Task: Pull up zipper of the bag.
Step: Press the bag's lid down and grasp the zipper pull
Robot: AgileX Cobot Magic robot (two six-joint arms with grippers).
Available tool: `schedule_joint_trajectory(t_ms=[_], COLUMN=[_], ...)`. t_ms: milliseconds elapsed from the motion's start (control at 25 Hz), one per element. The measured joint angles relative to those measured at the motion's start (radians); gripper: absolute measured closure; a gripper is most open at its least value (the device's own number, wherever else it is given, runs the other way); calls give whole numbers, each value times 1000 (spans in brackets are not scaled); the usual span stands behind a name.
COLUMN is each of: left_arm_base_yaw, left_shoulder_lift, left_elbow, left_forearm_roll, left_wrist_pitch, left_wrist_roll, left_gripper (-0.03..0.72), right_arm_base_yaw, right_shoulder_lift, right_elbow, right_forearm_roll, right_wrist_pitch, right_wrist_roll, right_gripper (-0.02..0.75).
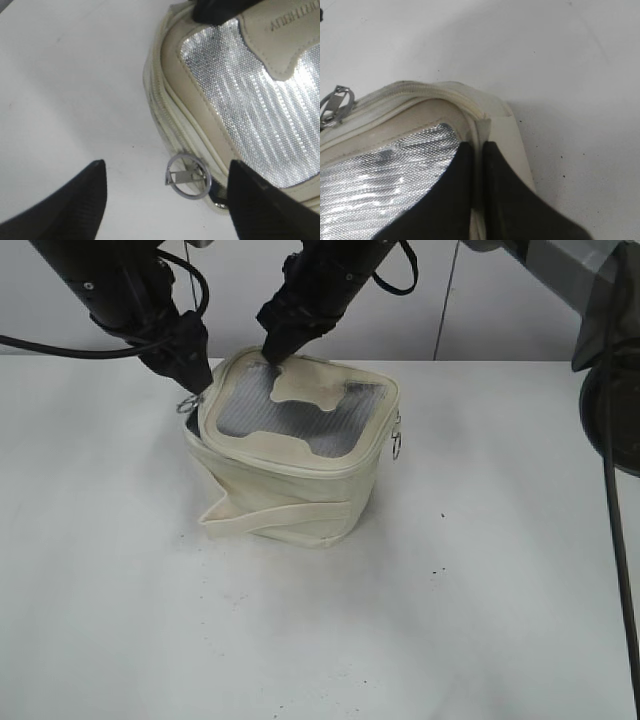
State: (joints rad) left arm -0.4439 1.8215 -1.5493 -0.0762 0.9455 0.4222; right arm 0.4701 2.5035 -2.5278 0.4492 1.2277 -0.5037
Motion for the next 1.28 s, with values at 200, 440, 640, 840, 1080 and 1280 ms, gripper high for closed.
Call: schedule_joint_trajectory(t_ms=[200, 440, 640, 840, 1080, 1280], left_arm_base_yaw=[0, 0, -5, -8, -8, -8], left_shoulder_lift=[35, 85, 94, 92, 59, 51], left_elbow=[-1, -1, -1, -2, -2, -2], left_forearm_roll=[-25, -39, -45, -15, 17, 17], left_wrist_pitch=[12, 8, 10, 13, 16, 20], left_wrist_roll=[0, 1, 1, 0, 0, 0], left_gripper=[118, 154, 407, 404, 404, 404], right_arm_base_yaw=[0, 0, 0, 0, 0, 0], right_shoulder_lift=[0, 0, 1, 1, 1, 1], right_elbow=[0, 0, 0, 0, 0, 0], right_forearm_roll=[0, 1, 0, 1, -1, -1], right_wrist_pitch=[0, 0, -4, -6, -7, -6], right_wrist_roll=[0, 0, 0, 0, 0, 0], right_gripper=[730, 730, 730, 731, 731, 731])
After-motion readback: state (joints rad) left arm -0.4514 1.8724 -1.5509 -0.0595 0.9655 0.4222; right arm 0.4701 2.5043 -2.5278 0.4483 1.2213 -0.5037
